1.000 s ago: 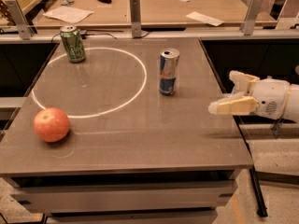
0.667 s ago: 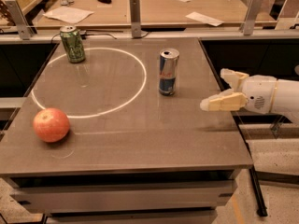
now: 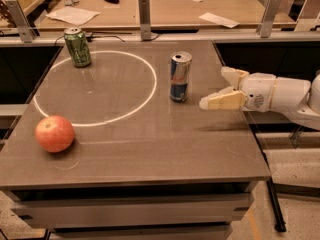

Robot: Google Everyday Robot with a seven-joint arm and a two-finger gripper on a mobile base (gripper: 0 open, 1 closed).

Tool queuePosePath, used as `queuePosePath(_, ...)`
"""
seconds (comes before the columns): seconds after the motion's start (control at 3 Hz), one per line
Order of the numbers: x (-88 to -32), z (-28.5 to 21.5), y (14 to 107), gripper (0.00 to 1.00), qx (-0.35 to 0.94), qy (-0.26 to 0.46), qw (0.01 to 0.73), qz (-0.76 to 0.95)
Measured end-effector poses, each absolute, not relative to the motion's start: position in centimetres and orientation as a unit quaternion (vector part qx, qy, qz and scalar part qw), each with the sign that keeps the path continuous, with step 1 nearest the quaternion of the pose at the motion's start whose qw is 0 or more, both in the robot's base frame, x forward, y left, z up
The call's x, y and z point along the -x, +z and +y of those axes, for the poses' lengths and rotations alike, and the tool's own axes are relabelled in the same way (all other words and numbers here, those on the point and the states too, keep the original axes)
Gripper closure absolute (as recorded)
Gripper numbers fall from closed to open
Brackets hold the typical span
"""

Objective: Knock redbull can over

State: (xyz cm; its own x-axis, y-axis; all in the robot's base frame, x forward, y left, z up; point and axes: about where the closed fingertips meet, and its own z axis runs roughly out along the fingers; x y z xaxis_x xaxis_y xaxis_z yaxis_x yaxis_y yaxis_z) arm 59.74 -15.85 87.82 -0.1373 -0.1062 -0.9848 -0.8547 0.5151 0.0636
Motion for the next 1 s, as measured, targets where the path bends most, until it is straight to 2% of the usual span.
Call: queuePosePath(1.0, -62.6, -10.1, 88.4, 0.0, 0.384, 0.355, 0.557, 0.645)
